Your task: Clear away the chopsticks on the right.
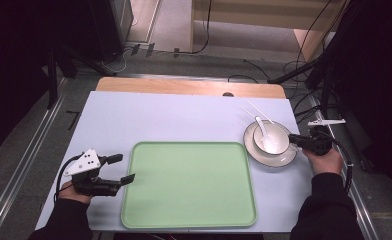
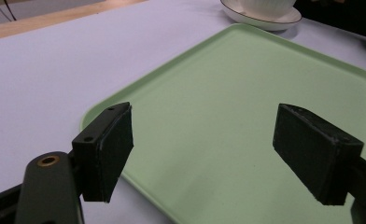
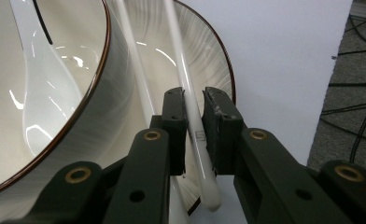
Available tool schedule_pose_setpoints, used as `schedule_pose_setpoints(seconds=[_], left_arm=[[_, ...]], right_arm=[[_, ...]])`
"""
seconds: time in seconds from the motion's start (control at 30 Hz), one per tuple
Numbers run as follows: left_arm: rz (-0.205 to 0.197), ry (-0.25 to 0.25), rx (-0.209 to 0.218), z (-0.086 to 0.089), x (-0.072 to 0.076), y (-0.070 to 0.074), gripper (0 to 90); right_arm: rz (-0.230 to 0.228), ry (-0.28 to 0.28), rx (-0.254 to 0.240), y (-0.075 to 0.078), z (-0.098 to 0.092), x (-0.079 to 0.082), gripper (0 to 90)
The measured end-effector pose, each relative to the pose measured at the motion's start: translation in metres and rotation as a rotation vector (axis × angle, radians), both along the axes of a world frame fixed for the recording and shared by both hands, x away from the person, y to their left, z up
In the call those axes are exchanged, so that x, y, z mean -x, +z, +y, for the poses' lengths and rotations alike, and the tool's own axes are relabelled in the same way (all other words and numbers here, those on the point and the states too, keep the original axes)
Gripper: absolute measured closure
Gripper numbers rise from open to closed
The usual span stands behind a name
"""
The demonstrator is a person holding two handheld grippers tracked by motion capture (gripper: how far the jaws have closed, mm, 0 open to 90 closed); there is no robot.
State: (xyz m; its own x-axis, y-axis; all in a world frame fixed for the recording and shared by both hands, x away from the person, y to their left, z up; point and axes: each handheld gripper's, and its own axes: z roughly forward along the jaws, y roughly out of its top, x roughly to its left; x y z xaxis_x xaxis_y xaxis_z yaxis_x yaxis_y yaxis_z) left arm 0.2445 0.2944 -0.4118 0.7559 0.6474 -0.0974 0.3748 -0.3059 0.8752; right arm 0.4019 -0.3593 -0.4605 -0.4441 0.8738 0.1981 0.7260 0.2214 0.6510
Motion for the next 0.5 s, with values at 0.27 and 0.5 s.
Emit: schedule_pose_setpoints(seconds=[0.27,0.5], left_arm=[[0.002,0.004,-0.003,0.0006,0.0004,0.0002,20.3],[0.002,0.005,-0.003,0.0007,0.0004,0.0002,20.3]], right_arm=[[0.012,0.007,-0.012,-0.0011,-0.0008,-0.0011,83.5],[0.037,-0.001,-0.018,0.0005,-0.0013,-0.0008,84.3]])
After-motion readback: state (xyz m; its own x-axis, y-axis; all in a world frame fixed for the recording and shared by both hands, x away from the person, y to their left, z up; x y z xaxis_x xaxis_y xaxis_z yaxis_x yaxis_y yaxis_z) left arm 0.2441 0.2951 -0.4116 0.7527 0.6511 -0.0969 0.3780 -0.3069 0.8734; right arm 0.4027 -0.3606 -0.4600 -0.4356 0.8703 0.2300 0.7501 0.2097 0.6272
